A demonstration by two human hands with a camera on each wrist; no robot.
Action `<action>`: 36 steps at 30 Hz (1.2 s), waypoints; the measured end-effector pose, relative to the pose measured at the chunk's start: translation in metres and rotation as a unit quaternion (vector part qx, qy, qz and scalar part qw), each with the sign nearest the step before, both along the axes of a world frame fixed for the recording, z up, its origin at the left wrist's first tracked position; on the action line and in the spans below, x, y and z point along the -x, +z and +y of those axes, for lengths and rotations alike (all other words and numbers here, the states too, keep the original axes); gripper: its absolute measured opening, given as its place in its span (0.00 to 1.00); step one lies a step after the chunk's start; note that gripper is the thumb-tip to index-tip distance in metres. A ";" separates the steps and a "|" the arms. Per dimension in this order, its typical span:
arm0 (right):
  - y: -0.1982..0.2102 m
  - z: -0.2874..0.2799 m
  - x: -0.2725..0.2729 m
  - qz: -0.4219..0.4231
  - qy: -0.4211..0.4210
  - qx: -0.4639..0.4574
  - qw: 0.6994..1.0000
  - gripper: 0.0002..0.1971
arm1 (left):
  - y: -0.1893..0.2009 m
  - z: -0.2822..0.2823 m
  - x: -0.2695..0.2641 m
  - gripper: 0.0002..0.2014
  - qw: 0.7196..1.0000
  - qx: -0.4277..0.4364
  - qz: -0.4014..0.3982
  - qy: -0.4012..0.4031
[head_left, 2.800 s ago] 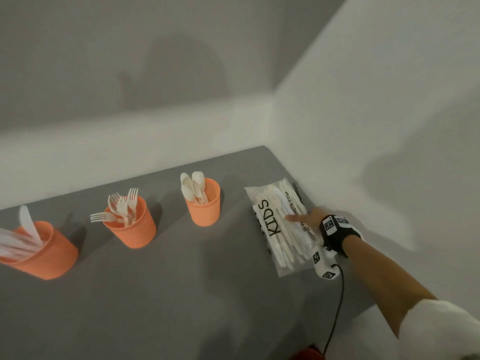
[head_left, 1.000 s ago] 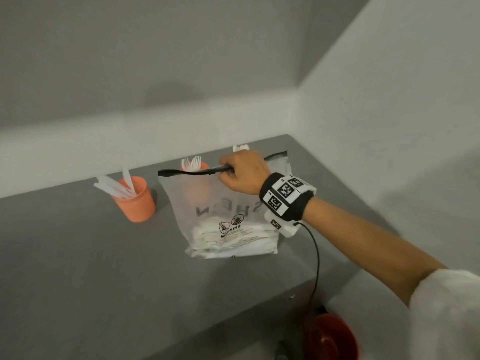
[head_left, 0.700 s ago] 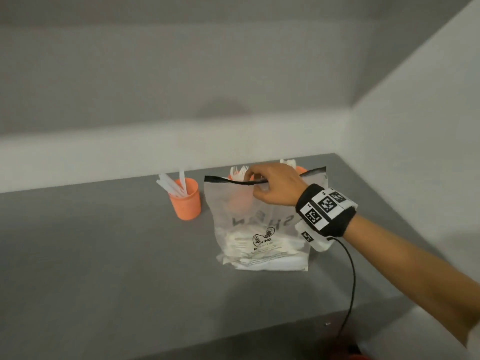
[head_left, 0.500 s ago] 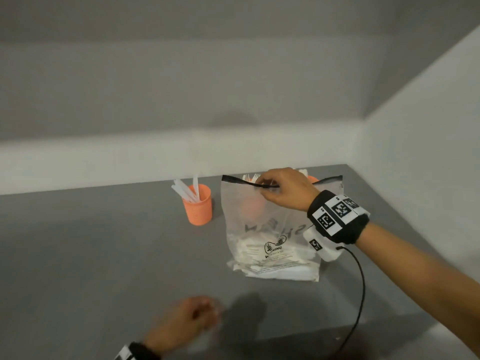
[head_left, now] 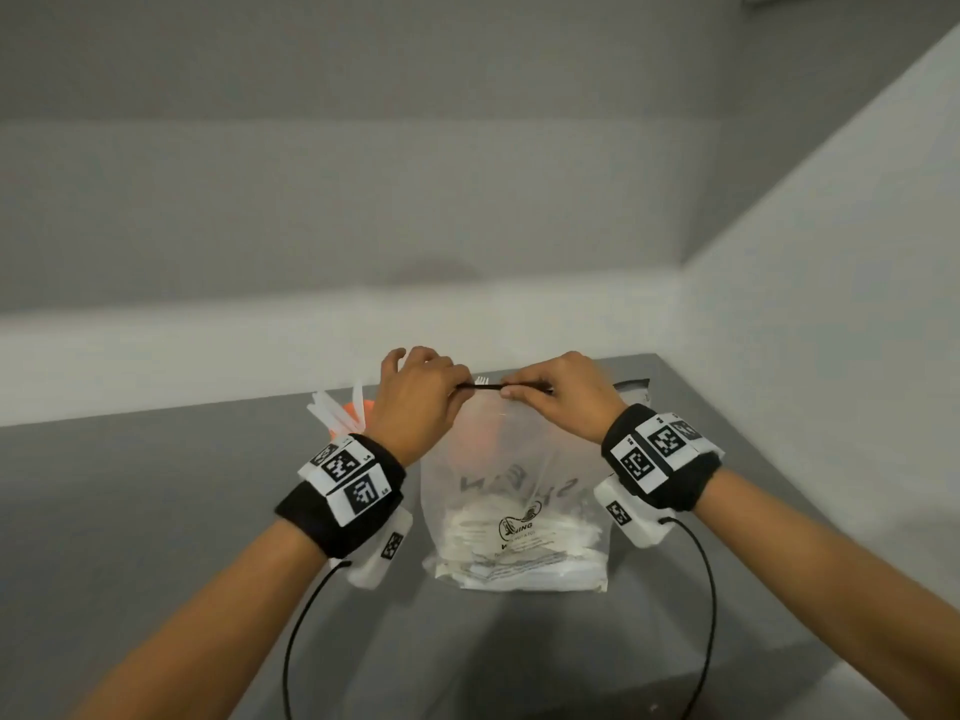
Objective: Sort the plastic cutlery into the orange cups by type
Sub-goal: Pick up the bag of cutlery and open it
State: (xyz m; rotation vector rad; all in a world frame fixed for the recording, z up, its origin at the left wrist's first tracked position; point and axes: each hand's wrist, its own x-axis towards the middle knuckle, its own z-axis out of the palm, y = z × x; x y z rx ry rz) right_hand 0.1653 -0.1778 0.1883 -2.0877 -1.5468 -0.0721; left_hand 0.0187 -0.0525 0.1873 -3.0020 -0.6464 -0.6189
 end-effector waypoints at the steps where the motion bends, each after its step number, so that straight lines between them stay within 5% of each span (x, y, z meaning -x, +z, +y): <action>1: 0.001 -0.004 -0.006 -0.016 -0.016 0.005 1.000 0.12 | 0.001 0.004 0.000 0.13 1.000 0.003 -0.006 -0.004; 5: 0.007 -0.033 -0.035 -0.012 -0.074 -0.003 0.997 0.12 | 0.006 0.022 0.009 0.11 0.996 0.065 -0.060 -0.030; 11: 0.012 -0.034 -0.017 0.023 -0.016 0.008 1.000 0.21 | 0.011 0.004 -0.002 0.10 0.988 0.121 -0.060 -0.069; 21: -0.001 -0.012 -0.007 -0.030 -0.010 -0.054 0.998 0.11 | 0.012 -0.001 -0.006 0.10 0.986 0.139 -0.059 -0.065; 31: -0.010 -0.090 -0.071 -0.006 -0.150 -0.012 0.989 0.09 | 0.007 0.027 0.018 0.10 0.984 0.168 -0.057 -0.029; 36: -0.013 -0.092 -0.067 0.179 -0.148 -0.082 0.969 0.04 | 0.007 0.014 0.007 0.19 0.974 0.220 0.023 -0.051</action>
